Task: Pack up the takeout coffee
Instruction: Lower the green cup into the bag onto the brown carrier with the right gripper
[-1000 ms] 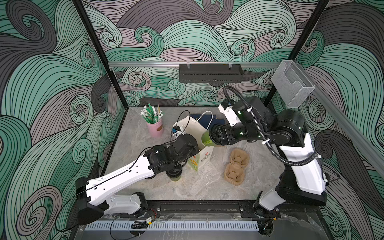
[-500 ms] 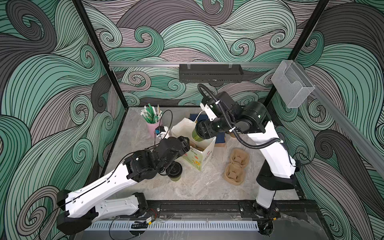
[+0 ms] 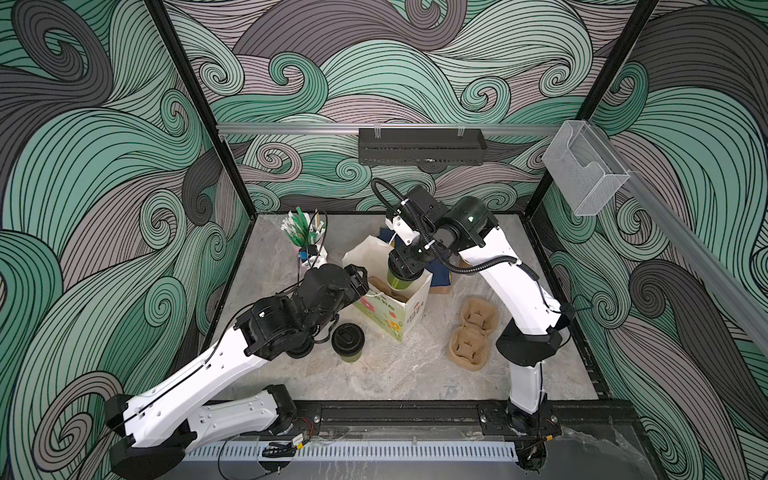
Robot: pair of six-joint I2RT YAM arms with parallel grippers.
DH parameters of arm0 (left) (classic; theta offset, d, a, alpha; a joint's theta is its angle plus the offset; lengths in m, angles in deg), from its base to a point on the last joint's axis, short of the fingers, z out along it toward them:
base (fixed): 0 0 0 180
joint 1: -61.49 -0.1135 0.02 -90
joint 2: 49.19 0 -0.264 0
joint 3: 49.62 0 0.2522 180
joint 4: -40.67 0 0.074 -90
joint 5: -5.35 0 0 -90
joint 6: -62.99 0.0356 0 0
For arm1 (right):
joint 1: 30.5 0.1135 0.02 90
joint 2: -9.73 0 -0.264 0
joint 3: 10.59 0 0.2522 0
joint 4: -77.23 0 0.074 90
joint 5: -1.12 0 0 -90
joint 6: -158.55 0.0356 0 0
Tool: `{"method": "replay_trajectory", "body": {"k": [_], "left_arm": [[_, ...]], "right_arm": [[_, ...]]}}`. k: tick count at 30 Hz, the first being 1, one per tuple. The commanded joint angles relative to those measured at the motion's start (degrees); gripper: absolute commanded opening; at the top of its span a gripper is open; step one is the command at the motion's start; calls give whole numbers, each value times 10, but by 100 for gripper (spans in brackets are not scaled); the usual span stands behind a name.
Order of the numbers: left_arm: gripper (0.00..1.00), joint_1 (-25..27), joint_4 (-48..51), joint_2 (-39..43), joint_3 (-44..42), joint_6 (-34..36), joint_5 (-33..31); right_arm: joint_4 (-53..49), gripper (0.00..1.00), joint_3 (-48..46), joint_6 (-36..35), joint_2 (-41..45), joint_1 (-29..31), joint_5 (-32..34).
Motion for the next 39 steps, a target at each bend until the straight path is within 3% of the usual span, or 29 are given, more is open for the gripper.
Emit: {"method": "replay_trajectory", "body": {"k": [1,10,16,27,39], "left_arm": [[58,-19,-21,-15,1,24,58],[19,-44,-18,-20,2,32,83],[1,-56,-16,-20,11,53,87],[0,-73,-10,-36,31,80,92],[0,-93,-24,-40,29,92,121]], "right_arm": [[-14,72,-10,-33,-10,-3,-27],[-15,72,-8,-50,-49,3,-32],[-19,72,-45,-65,-50,13,-31],[-29,73,-69,-54,-46,41,-26],[-31,73,-6,-47,-89,33,19]]}}
